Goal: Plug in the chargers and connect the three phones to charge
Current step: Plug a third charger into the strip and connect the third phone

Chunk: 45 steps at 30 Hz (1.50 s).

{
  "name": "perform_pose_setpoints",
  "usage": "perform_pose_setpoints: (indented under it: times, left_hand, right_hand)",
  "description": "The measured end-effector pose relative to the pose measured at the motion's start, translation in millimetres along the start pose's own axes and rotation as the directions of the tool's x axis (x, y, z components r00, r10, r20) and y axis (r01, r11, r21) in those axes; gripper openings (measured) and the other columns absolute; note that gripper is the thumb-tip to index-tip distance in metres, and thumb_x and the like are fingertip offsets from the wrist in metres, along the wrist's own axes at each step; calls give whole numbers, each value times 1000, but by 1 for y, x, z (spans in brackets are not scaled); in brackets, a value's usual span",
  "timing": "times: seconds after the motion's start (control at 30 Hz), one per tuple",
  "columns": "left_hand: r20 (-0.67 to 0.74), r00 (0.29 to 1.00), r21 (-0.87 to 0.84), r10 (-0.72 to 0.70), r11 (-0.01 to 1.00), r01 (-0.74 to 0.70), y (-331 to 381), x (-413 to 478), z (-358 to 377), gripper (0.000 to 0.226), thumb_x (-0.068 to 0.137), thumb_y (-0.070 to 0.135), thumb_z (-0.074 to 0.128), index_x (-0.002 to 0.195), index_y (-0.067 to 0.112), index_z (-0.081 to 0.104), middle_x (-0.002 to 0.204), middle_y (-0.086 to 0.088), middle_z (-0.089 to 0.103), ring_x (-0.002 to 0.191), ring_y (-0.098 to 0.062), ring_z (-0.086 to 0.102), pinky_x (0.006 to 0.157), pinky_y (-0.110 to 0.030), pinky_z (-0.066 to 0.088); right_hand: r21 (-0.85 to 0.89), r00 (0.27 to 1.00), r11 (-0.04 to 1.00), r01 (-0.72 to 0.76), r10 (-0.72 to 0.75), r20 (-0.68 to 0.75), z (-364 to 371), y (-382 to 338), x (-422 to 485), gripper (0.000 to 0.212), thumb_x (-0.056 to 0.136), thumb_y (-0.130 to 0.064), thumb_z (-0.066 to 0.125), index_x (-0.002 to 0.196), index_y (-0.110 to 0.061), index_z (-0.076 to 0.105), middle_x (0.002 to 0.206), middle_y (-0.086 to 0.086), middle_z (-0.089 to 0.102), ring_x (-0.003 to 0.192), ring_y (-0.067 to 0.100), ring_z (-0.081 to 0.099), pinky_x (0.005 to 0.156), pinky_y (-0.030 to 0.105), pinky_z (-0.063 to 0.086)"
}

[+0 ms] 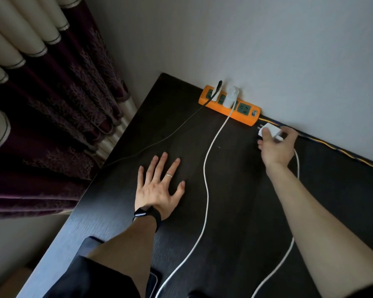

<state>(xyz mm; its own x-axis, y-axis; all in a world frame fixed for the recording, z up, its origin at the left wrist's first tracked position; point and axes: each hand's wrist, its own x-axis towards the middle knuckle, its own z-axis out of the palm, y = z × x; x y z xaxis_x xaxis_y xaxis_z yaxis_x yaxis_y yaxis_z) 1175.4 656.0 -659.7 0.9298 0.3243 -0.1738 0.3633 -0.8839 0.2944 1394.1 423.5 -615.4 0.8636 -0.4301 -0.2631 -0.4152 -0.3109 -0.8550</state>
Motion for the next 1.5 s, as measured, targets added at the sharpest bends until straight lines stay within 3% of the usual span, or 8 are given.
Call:
perform_pose_setpoints:
  times: [0.13, 0.27, 0.4, 0.53, 0.73, 0.9, 1.23, 1.5]
  left_hand:
    - [-9, 1000, 3, 6, 1000, -6, 2, 4, -3, 67, 93, 71, 21, 153, 54, -4, 167, 15, -5, 153, -11, -11, 124, -48, -4]
    - [2, 1000, -3, 10, 1000, -10, 2, 4, -4, 67, 93, 71, 19, 153, 53, -5, 167, 14, -7, 153, -12, -12, 124, -49, -6]
    - [5, 1000, -10, 6, 1000, -6, 1, 3, -3, 67, 93, 71, 19, 153, 53, -6, 167, 14, -8, 153, -12, -12, 124, -49, -6]
    - [10, 1000, -21, 5, 1000, -5, 1, 3, -4, 67, 94, 70, 19, 153, 53, -6, 167, 13, -8, 153, -13, -12, 123, -49, -7]
    - [26, 1000, -18, 8, 1000, -7, 0, 2, -5, 67, 93, 71, 18, 153, 52, -7, 166, 13, -11, 153, -13, -13, 123, -49, -8]
    - [28, 1000, -21, 3, 1000, -3, 0, 3, -4, 67, 93, 72, 17, 152, 53, -9, 166, 13, -11, 153, -13, -13, 123, -49, -7]
    - [2, 1000, -26, -5, 1000, 5, 2, 0, -2, 66, 93, 71, 17, 152, 54, -7, 167, 14, -7, 153, -13, -11, 123, -47, -10]
    - [39, 999, -19, -4, 1000, 5, 3, 1, -6, 67, 92, 73, 16, 150, 55, -13, 166, 14, -12, 152, -12, -16, 122, -47, -13]
  right_hand:
    - [-36, 976, 979, 203, -199, 93, 8, -22, 5, 47, 90, -35, 69, 131, -26, 50, 110, 5, 72, 94, 21, 73, 92, 41, 58]
    - [-240, 912, 890, 387, -332, 239, 16, -48, 17, 46, 95, -28, 64, 137, -20, 49, 130, 8, 65, 113, 23, 65, 82, 13, 46]
    - [-411, 859, 760, 503, -387, 335, 21, -62, 20, 44, 99, -31, 58, 139, -14, 49, 129, 13, 66, 115, 29, 63, 80, 19, 34]
    - [-469, 817, 676, 568, -394, 420, 19, -69, 18, 46, 100, -32, 56, 141, -14, 49, 129, 14, 67, 117, 31, 63, 84, 24, 41]
    - [-561, 789, 555, 614, -435, 434, 25, -81, 11, 47, 100, -32, 57, 141, -9, 48, 126, 19, 67, 116, 36, 63, 91, 36, 50]
    - [-675, 725, 304, 672, -458, 515, 35, -94, 3, 47, 100, -31, 57, 137, -4, 49, 115, 26, 67, 109, 42, 63, 83, 42, 50]
    - [-812, 786, 72, 580, -312, 534, 65, -117, -3, 30, 92, -17, 66, 116, -2, 57, 109, 20, 69, 102, 37, 67, 69, 35, 43]
    - [-738, 729, 188, 648, -436, 529, 53, -96, -7, 49, 96, -21, 62, 137, -1, 43, 104, 21, 67, 94, 35, 66, 70, 39, 46]
